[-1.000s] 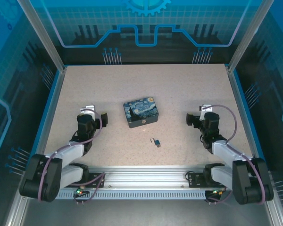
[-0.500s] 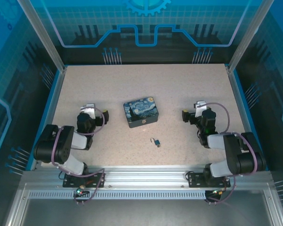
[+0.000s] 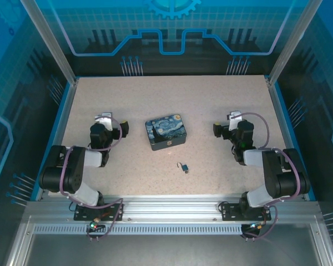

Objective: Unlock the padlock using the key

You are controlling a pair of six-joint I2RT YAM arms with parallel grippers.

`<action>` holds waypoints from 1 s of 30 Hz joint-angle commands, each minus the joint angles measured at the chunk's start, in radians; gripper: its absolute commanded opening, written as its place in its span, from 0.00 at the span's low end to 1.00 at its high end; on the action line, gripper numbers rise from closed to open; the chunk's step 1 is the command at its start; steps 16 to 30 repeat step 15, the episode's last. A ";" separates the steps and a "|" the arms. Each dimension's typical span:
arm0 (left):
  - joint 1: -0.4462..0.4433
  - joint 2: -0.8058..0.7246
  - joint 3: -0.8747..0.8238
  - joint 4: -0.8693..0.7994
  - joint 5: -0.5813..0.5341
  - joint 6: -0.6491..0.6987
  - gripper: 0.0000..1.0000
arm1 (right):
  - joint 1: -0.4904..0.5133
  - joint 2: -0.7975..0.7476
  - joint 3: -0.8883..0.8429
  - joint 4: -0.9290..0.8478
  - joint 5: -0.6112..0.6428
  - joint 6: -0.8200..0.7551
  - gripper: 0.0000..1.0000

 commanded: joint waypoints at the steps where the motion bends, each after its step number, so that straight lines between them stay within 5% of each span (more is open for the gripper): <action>1: 0.010 -0.012 0.004 -0.015 0.027 0.015 0.99 | 0.000 0.001 0.006 -0.004 -0.001 -0.016 1.00; 30: 0.010 -0.013 0.005 -0.015 0.027 0.016 0.99 | 0.000 0.002 0.011 -0.011 -0.016 -0.019 1.00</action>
